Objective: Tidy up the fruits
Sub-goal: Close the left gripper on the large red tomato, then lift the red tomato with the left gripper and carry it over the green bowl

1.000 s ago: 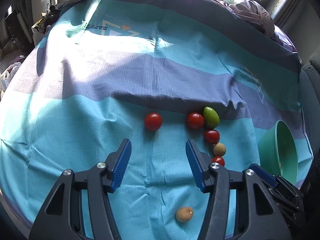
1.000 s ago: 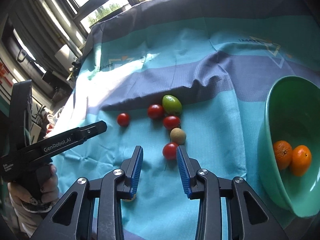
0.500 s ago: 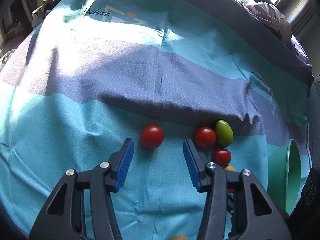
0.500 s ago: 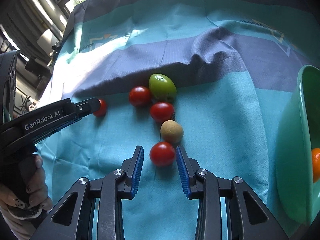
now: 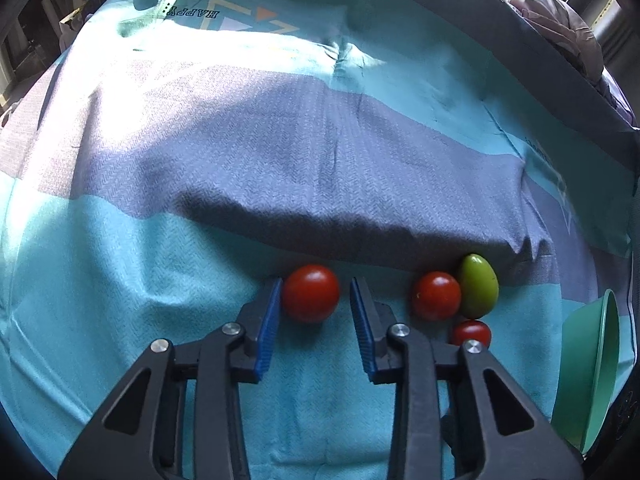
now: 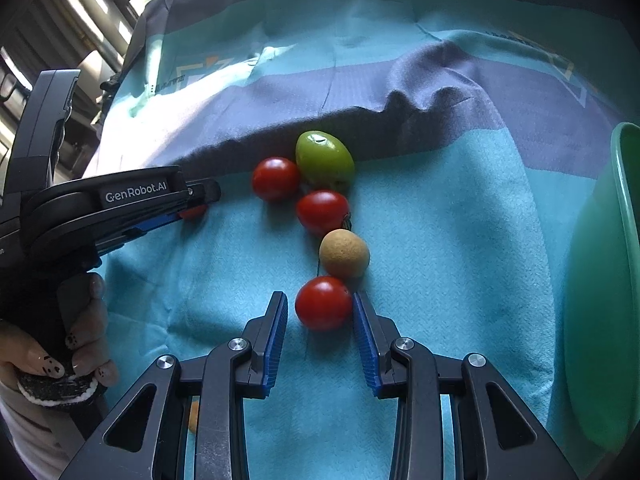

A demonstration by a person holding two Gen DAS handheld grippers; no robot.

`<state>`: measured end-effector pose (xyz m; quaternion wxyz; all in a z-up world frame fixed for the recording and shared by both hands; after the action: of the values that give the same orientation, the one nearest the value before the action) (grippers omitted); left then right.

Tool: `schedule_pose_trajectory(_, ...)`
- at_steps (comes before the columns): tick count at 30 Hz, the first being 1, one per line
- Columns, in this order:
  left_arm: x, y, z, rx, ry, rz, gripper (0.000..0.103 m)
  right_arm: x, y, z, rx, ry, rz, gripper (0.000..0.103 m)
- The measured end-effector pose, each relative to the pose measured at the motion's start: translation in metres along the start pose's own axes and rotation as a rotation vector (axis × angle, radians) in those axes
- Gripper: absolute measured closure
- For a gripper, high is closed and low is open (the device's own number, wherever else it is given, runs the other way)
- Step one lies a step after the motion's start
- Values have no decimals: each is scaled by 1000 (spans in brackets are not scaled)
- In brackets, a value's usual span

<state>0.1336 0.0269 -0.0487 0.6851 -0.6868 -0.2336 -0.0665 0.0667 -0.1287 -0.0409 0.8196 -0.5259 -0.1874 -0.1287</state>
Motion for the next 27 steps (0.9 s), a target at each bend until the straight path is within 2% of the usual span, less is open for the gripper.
schedule_pose_trajectory(2,-1,0,-1,16,16,-11,75,0,0,1,-8,-6,-2,67)
schedule_pose_trajectory(4,-1,0,0,14,17,-14,76,-1,1,2,-24,-13,-4,72)
schedule_pose_trajectory(12,-4,-4,-1,25,27,-25,76,-2,2,6,-43,-28,-9,73)
schedule_pose_trajectory(27,-22,-54,-3,61,60,-144,75,-6,-21,8,-12,-15,-61,73)
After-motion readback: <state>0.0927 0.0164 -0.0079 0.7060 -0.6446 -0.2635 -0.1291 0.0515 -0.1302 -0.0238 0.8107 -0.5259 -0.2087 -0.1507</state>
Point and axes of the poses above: each gripper's, at about its wrist camera, not at the fingertips, and y roughly the way its jaws point, z to its left, x to its top, the point moved 1 cm from there along y, roughly the way its jaws point, and after that the axes turned 12 degrees about x, right-handed, at the moved point
